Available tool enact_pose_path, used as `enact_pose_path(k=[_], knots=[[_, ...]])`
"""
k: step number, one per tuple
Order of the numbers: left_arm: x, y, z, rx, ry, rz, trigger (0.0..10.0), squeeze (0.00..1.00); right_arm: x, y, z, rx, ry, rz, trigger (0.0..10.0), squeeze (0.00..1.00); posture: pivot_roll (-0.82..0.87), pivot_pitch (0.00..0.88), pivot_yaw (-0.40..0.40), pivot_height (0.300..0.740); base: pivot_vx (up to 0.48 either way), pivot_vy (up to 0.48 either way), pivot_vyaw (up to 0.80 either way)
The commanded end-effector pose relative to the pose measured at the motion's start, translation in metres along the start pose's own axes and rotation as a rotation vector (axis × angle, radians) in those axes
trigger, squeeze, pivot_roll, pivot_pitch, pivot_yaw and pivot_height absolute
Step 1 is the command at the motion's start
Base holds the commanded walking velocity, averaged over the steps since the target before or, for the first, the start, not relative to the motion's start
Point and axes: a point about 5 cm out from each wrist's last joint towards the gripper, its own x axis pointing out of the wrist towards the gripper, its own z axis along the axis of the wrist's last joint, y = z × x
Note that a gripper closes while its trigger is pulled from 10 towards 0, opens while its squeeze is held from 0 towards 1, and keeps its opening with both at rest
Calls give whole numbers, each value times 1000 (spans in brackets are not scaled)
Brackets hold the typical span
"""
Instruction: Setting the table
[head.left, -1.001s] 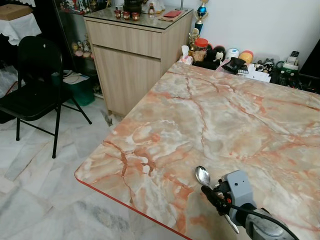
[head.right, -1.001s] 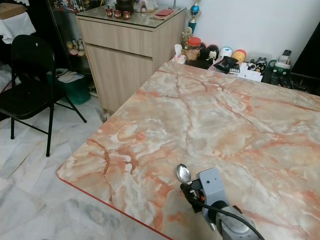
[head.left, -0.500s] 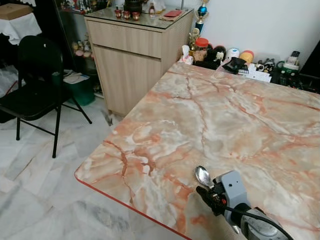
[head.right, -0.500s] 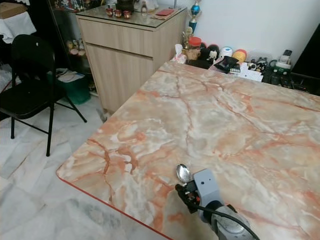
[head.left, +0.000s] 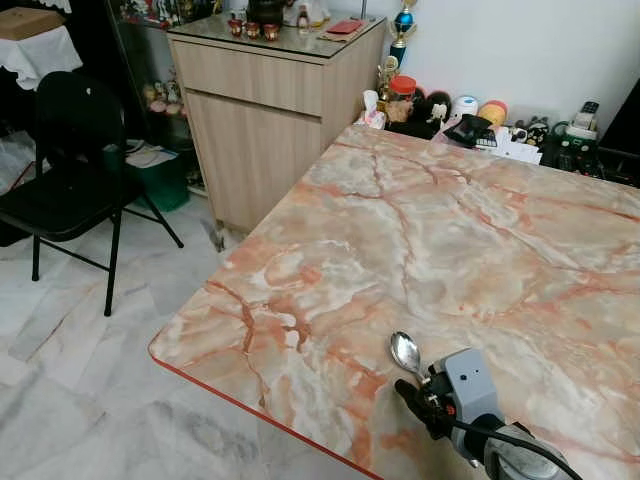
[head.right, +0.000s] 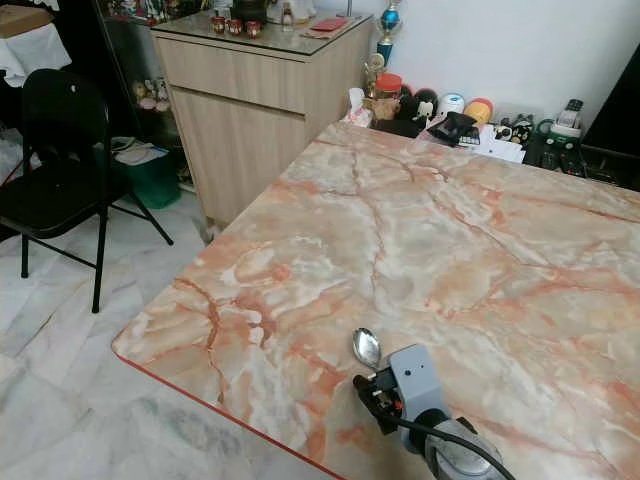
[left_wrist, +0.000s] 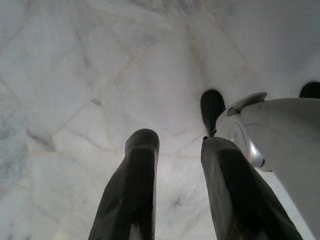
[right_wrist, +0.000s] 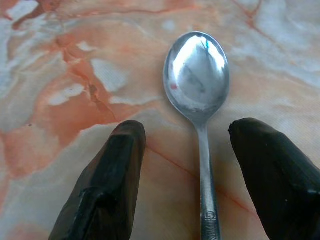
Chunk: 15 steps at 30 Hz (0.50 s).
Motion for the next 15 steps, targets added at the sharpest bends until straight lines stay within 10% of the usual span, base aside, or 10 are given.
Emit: enact_pose_path(k=[1,15], knots=[[-3,4,-10,-11,25,3,10000,0,0,-3,-1,5,6,-9,10000,0,-24,106,-13,740,0,0,0],[-2,-1,-10,-6,26,-4,10000,0,2,1,-16,29,70,-10,10000,0,-21,113,-13,740,0,0,0]])
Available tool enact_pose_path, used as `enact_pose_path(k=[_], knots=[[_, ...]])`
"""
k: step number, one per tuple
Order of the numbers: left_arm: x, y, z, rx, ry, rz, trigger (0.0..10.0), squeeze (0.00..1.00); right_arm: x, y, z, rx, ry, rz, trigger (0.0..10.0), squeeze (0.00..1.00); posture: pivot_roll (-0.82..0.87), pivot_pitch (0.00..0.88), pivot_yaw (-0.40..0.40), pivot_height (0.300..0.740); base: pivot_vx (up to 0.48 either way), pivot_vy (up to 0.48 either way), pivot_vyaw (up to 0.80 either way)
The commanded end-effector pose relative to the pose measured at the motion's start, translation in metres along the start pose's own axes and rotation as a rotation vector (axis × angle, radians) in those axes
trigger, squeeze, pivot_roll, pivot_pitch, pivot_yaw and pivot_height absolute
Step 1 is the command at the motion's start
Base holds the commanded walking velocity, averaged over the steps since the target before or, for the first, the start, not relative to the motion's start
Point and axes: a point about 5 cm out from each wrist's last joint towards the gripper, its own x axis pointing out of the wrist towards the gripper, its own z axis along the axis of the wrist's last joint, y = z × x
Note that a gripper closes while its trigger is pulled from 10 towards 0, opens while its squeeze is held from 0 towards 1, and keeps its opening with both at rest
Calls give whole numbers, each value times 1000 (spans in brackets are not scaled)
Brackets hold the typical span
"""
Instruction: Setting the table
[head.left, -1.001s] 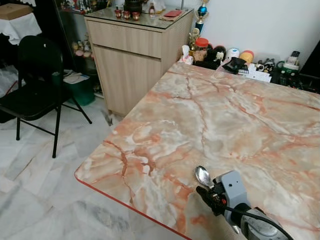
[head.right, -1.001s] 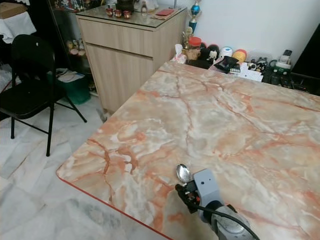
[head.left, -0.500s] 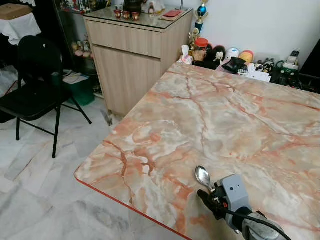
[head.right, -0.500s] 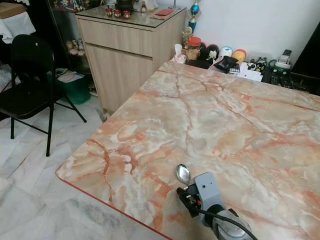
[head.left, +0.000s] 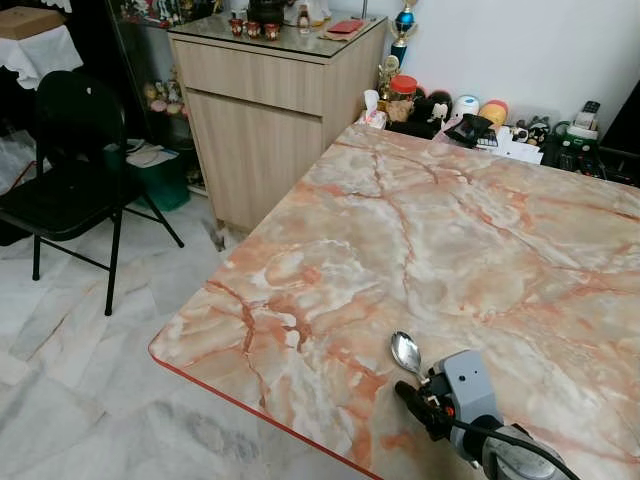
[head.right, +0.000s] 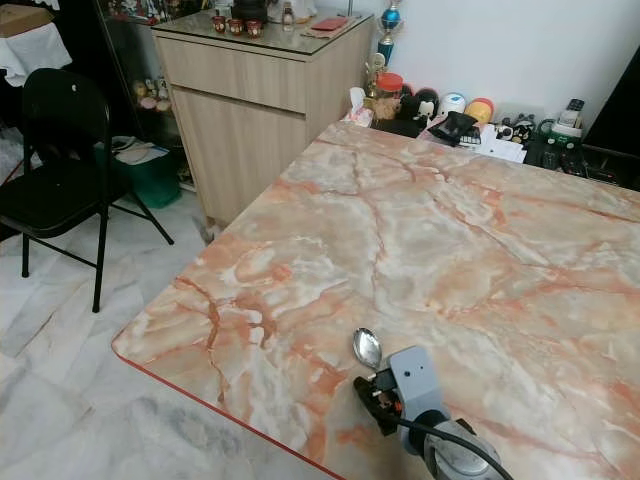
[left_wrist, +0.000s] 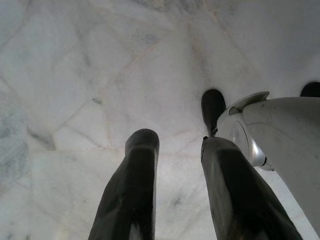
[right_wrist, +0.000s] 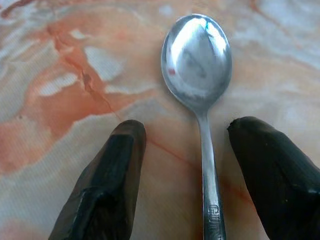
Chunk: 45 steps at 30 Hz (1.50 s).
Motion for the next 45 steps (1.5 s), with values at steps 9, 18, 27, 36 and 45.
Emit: enact_pose_path(k=[9,18,27,36,45], knots=[[0,-8,-6,-4,23,-5,10000,0,3,3,-16,32,61,0,0,0,-18,106,-12,740,0,0,0],[-2,1,-8,-7,25,5,10000,0,5,8,-20,39,72,22,0,0,-18,109,-13,740,0,0,0],[-3,5,-8,-9,27,2,10000,0,7,13,-25,23,91,42,0,0,-22,102,-13,740,0,0,0],[1,-13,-6,1,24,-24,10000,0,8,13,-27,5,99,40,0,0,-26,93,-12,740,0,0,0],[4,-27,-4,17,27,-38,10000,0,13,10,-19,1,31,-7,0,0,-28,56,-9,740,0,0,0]])
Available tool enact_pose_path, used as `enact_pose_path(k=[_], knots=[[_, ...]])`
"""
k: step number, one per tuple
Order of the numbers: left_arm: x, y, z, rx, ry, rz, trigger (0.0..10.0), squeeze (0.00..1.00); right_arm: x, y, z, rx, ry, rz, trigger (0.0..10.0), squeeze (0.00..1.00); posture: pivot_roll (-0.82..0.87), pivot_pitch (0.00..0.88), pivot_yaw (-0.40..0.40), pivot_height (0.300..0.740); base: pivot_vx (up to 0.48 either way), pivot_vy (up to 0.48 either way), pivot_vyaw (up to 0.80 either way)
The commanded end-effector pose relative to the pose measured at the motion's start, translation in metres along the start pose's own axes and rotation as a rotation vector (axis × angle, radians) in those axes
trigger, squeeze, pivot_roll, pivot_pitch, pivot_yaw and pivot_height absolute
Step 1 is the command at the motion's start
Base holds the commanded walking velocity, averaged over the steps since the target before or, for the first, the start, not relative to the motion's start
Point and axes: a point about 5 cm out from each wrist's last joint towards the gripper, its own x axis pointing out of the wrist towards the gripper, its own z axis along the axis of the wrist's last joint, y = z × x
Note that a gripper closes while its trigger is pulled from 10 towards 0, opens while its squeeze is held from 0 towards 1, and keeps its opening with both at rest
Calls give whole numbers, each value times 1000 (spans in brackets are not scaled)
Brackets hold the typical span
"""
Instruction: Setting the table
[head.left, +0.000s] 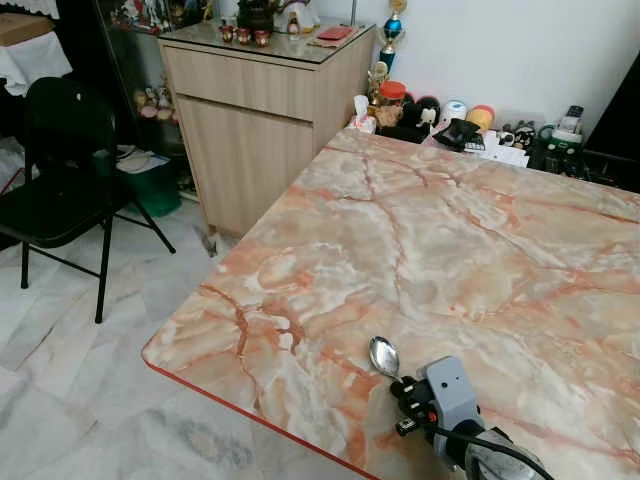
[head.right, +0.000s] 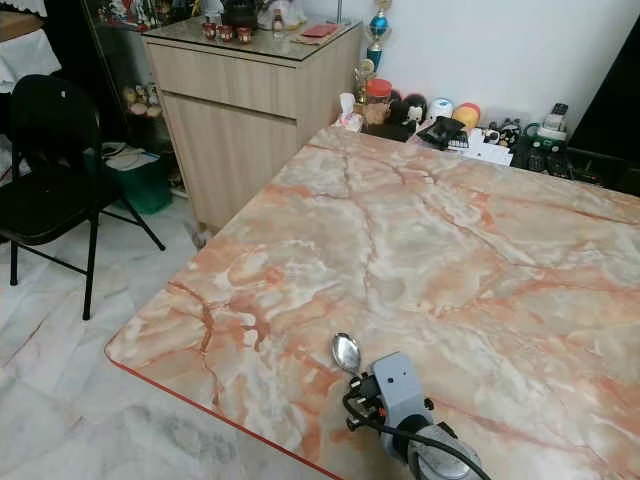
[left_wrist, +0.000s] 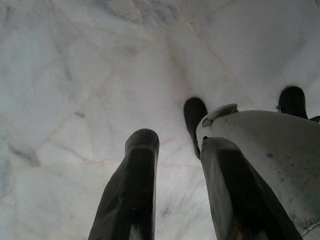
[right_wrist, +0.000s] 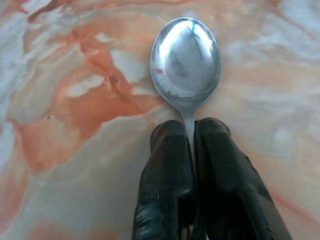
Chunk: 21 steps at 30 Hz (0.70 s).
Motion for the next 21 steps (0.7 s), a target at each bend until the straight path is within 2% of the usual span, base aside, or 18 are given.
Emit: enact_pose_path(k=[1,2,3,6,8,19,21], knots=[[-1,-1,-8,17,36,-1,10000,0,1,-9,-8,2,27,-80,6078,0,-29,47,-8,740,0,0,0],[-1,-1,-8,18,37,1,10000,0,1,-12,-4,-10,-11,-114,10000,0,-32,39,-8,740,0,0,0],[-1,0,-8,20,36,4,10000,0,1,-18,4,-27,-67,-173,10000,0,-32,36,-8,740,0,0,0],[-3,13,-4,29,25,24,10000,0,-10,-38,48,31,-360,-335,10000,0,-41,13,-3,740,0,0,0],[-4,21,-1,29,11,43,10000,0,-15,-43,59,32,-421,-394,10000,0,-42,0,-4,740,0,0,0],[-4,22,-1,29,8,48,10000,0,-15,-44,60,33,-445,-414,10000,0,-42,0,-4,740,0,0,0],[1,9,16,53,-45,21,10000,0,-25,-46,81,42,-597,-468,10000,0,-51,0,-7,740,0,0,-384]])
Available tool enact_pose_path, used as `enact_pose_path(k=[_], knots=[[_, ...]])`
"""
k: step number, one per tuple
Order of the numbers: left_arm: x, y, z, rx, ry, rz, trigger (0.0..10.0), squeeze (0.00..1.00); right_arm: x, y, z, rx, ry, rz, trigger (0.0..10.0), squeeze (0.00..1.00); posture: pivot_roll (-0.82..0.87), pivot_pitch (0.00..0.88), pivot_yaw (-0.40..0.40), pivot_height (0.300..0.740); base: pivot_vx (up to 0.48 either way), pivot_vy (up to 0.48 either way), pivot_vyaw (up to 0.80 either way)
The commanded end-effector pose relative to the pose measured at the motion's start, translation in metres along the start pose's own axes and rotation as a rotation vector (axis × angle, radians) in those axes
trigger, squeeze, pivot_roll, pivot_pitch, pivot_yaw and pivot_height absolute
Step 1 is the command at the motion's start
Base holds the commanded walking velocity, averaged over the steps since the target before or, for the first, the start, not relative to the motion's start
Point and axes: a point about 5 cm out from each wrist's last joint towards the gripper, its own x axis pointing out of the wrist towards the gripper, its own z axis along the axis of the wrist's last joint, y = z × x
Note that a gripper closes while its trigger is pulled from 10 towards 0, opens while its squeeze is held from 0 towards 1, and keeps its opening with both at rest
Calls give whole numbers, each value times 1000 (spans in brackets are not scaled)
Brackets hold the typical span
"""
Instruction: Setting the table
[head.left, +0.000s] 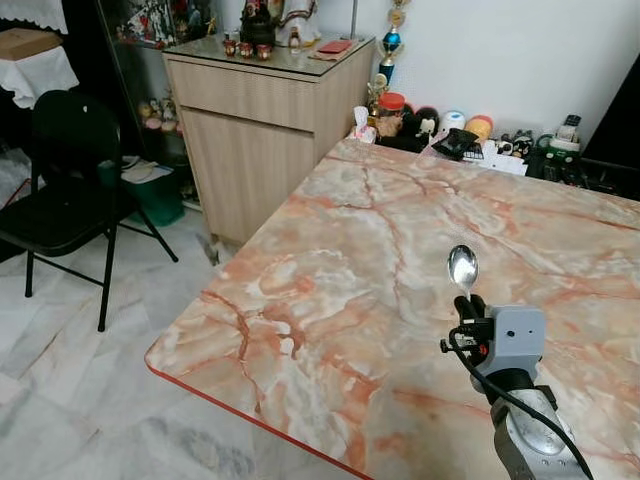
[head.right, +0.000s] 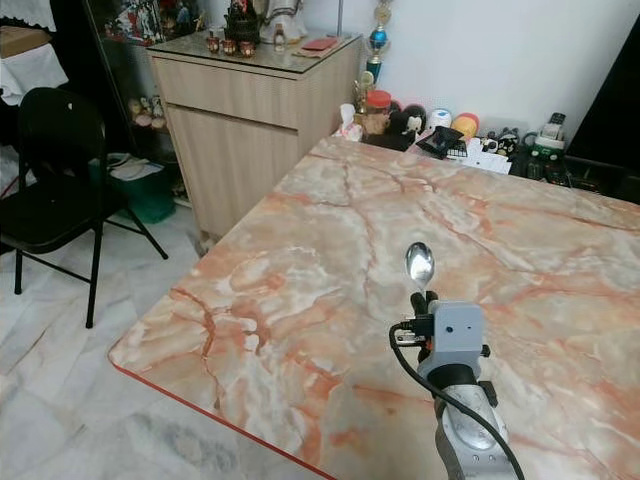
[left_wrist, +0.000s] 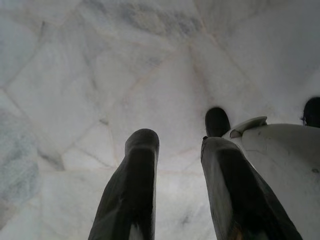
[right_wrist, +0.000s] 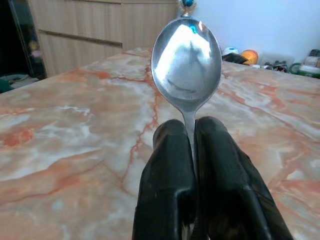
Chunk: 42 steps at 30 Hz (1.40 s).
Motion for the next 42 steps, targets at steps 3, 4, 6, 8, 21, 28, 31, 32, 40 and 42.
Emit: enact_pose_path(k=[3,4,6,8,21,28,31,32,40,42], knots=[[4,-16,14,33,-47,-47,10000,0,1,-4,23,37,-152,-58,10000,0,-51,0,-7,740,0,0,-769],[5,-17,16,30,-54,-51,10000,0,1,-4,24,39,-158,-59,10000,0,-51,0,-7,740,0,0,-769],[5,-16,21,27,-65,-52,10000,0,1,-3,25,36,-165,-54,10000,0,-59,0,-5,740,0,0,-769],[6,-14,24,27,-71,-52,10000,0,2,-4,26,34,-163,-56,10000,0,-60,0,-5,740,0,0,-766],[5,-8,25,23,-82,-36,10000,0,8,-1,26,28,-178,-47,10000,0,-37,8,-18,740,0,-181,-749],[5,-8,24,8,-76,-27,10000,0,11,2,27,29,-182,-34,10000,0,-29,18,-20,740,0,-139,-745],[5,-8,24,4,-77,-25,10000,0,13,3,28,13,-193,-24,10000,0,-25,29,-22,740,0,0,-500],[5,-8,24,3,-77,-24,10000,0,13,3,28,12,-196,-22,10000,0,-25,29,-22,740,0,0,0],[5,-9,22,-10,-74,-17,10000,0,14,4,30,7,-210,-14,10000,0,-21,43,-27,740,0,0,0],[5,-10,21,-16,-74,-18,10000,0,15,3,31,10,-212,-17,10000,0,-23,50,-29,740,0,0,0]])
